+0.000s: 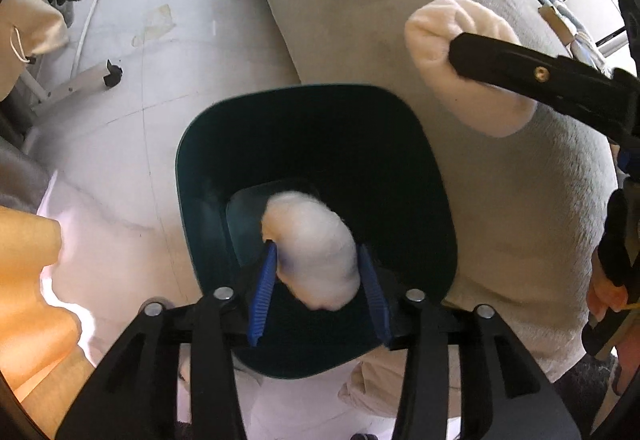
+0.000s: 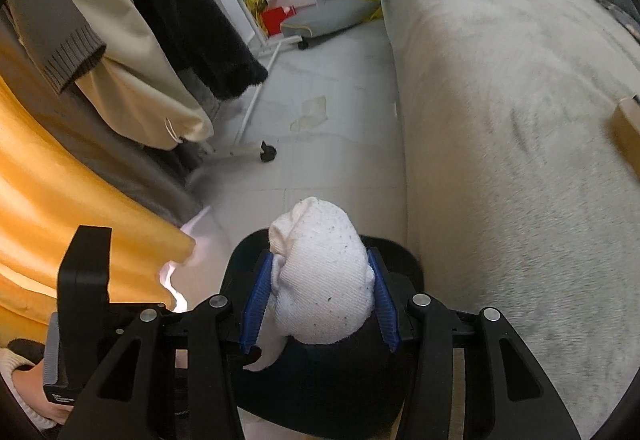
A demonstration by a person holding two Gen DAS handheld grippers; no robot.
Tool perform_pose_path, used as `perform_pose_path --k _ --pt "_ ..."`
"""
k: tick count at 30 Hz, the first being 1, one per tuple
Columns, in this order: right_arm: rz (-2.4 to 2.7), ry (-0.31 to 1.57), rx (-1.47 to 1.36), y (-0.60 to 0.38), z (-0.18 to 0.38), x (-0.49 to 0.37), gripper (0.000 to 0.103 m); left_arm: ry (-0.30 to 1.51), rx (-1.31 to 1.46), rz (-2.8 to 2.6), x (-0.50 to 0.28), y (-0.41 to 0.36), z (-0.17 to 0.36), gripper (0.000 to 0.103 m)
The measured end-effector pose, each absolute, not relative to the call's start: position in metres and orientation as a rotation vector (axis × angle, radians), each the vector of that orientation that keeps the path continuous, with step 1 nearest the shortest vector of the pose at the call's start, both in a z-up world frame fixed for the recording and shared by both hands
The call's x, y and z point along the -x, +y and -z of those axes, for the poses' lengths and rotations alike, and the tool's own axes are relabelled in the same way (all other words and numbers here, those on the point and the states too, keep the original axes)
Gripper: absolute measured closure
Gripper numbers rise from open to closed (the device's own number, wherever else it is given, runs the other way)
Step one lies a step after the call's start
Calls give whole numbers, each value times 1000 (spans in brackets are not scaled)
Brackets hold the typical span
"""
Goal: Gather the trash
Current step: 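Carry both tissue balls over the teal bin and open both tools to drop them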
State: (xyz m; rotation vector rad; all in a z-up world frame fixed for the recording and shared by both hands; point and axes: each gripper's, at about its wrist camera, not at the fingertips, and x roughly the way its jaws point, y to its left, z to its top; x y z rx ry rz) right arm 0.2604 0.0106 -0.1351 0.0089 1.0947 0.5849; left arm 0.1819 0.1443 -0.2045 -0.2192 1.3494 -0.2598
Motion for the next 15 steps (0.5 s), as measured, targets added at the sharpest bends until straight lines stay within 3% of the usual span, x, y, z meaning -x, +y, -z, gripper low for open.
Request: perform_pose_path --k 5,7,15 --pt "-577 1143 11 21 151 -263 55 1350 239 243 -181 156 202 33" --pt "-575 1158 20 26 156 -265 55 1336 234 230 -180 161 198 29" --pt "-570 1224 70 46 183 -268 55 1231 184 167 -176 181 173 27"
